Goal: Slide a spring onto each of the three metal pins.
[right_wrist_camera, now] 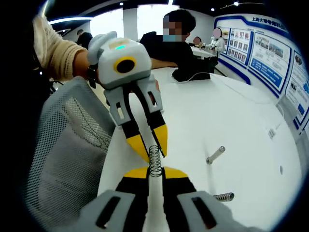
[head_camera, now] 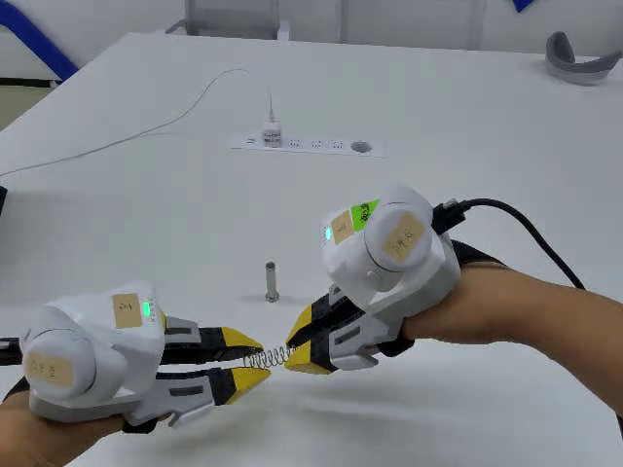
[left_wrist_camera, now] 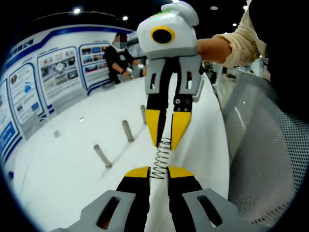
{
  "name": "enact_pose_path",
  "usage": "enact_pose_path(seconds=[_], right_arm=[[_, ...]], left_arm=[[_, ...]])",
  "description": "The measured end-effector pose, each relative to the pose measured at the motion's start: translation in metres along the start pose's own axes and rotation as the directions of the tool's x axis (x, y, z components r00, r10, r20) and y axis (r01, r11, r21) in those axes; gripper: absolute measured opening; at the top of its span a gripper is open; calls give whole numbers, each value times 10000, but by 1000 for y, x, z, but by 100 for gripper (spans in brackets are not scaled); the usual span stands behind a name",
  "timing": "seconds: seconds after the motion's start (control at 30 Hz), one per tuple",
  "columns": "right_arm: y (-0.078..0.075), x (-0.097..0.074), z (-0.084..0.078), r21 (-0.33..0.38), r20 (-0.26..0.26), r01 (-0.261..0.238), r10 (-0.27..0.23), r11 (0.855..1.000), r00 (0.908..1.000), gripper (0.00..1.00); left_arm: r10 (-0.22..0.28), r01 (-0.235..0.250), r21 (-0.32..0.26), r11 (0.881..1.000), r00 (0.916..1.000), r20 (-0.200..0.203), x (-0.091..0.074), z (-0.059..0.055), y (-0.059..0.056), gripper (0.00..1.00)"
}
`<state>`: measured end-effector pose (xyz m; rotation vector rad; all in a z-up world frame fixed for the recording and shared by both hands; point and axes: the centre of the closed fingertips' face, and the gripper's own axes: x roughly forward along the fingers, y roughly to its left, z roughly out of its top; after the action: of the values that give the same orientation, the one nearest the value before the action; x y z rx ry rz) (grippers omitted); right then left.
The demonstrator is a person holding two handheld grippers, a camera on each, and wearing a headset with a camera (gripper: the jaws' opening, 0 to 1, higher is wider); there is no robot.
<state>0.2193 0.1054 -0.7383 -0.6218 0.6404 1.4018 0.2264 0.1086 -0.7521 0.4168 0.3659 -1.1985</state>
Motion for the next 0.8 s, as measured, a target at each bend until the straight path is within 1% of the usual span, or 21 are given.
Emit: enact_pose_path(seconds=[0.33,0.63,0.7,0.8], right_arm=[[0,-4,17,-281,290,121,-113,9995,9995,11],[3,-5,33,-634,415,146,-120,9979,9991,11],[4,-5,35,-701,381,133,-106,9975,9992,12],[4,-4,34,-807,151,123,-111,9967,9998,12]], left_arm=[[-3,3,36,10000,10000,-40,1,0,1,11],[-106,107,-60,9999,9999,38,4,5,-2,11],[-121,122,-84,9999,9999,58,5,7,-3,11],[-139,139,-94,9999,9999,40,6,7,-3,11]])
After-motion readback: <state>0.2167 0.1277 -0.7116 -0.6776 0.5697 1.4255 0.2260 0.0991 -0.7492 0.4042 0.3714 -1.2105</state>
